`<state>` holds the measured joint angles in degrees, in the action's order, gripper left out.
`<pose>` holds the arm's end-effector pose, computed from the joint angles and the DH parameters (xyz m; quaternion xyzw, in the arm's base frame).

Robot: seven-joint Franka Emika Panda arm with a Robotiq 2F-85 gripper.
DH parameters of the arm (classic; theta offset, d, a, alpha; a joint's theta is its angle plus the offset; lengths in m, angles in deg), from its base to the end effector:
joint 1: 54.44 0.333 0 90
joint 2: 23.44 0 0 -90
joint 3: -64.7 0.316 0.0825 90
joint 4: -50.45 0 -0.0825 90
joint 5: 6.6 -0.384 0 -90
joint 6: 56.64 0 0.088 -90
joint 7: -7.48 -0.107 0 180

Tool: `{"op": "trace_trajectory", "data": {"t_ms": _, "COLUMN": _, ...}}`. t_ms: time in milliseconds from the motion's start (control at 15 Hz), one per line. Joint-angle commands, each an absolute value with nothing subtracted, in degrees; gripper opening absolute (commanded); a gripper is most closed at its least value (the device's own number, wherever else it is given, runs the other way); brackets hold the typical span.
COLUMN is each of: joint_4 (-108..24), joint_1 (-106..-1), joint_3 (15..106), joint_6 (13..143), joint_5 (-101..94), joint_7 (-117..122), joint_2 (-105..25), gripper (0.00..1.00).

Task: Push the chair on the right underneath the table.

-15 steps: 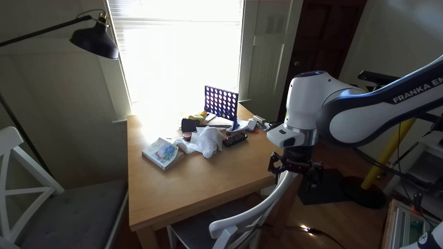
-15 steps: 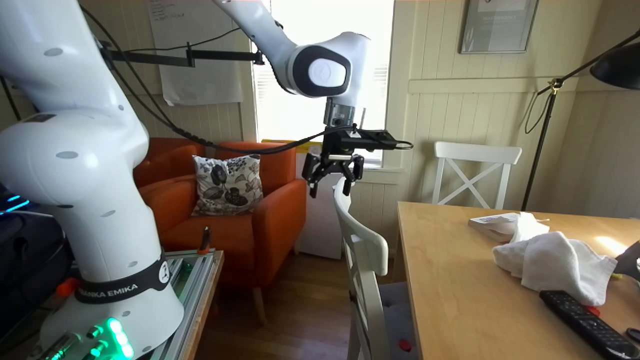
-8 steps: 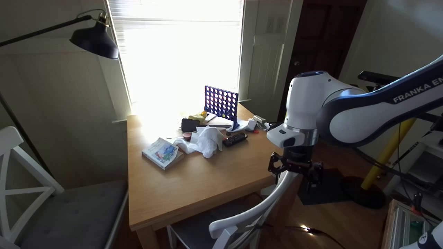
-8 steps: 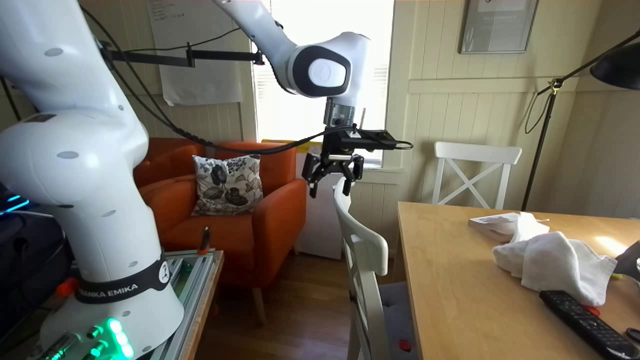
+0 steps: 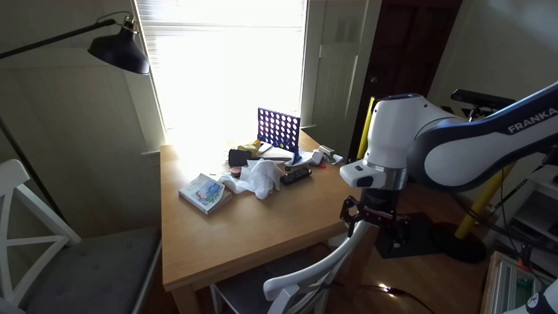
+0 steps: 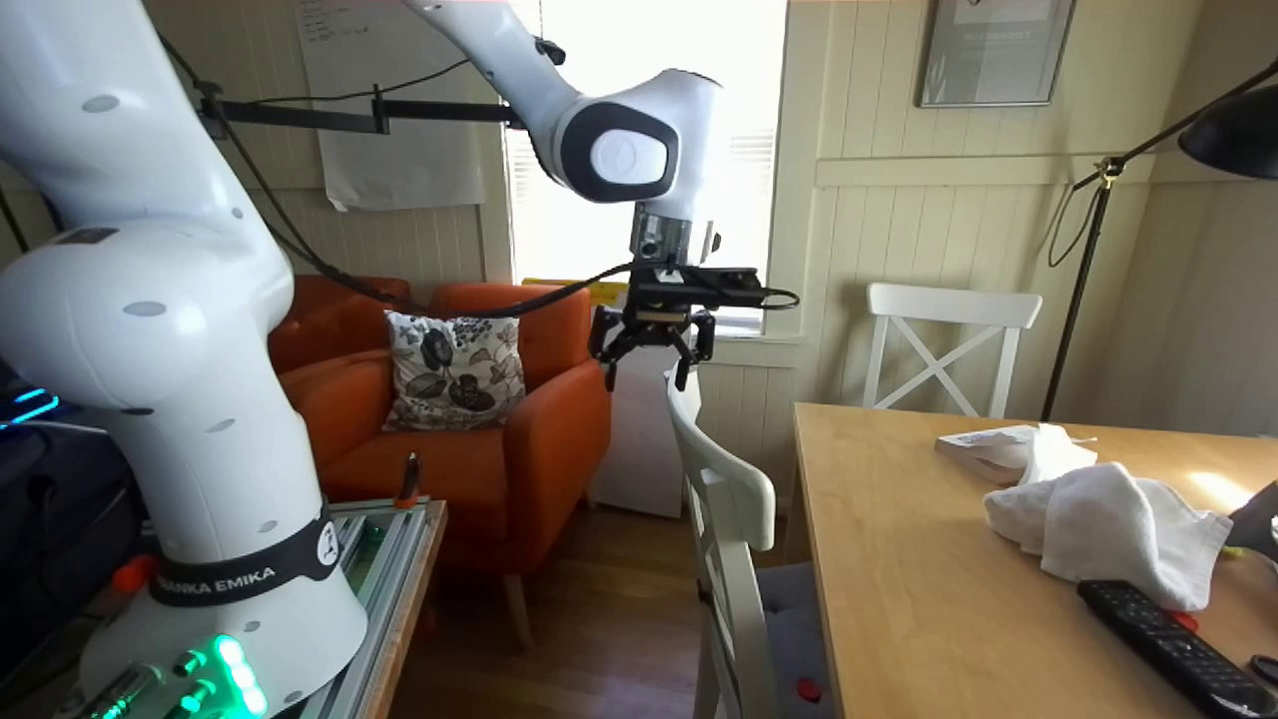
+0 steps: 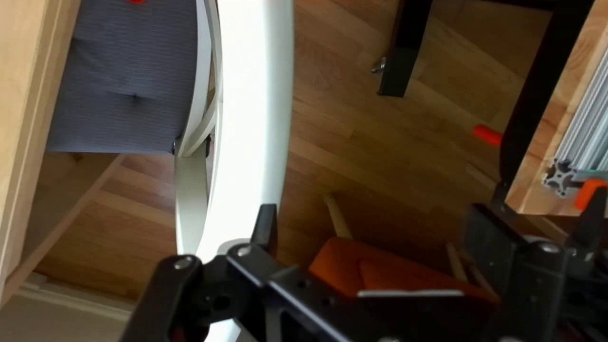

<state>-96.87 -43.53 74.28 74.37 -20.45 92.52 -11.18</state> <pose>0.3957 0.1520 0.3319 -0.6686 -0.7394 -0.0081 0.0783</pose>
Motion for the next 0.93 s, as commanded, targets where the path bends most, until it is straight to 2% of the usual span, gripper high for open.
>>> {"op": "trace_trajectory", "data": {"t_ms": 0, "joint_4": -102.8, "joint_1": -40.3, "joint_3": 73.0, "joint_6": 83.1, "joint_5": -28.7, "joint_7": 89.6, "joint_2": -7.2, "gripper": 1.0}}
{"op": "trace_trajectory", "data": {"t_ms": 400, "joint_4": -108.6, "joint_1": -35.4, "joint_3": 74.5, "joint_6": 104.7, "joint_5": -31.4, "joint_7": 87.1, "joint_2": -9.3, "gripper": 1.0}}
{"op": "trace_trajectory", "data": {"t_ms": 467, "joint_4": -106.1, "joint_1": -35.1, "joint_3": 72.3, "joint_6": 98.6, "joint_5": -30.6, "joint_7": 88.5, "joint_2": -9.2, "gripper": 1.0}}
{"op": "trace_trajectory", "data": {"t_ms": 867, "joint_4": -107.9, "joint_1": -33.3, "joint_3": 72.5, "joint_6": 104.3, "joint_5": -29.4, "joint_7": 86.3, "joint_2": -10.8, "gripper": 1.0}}
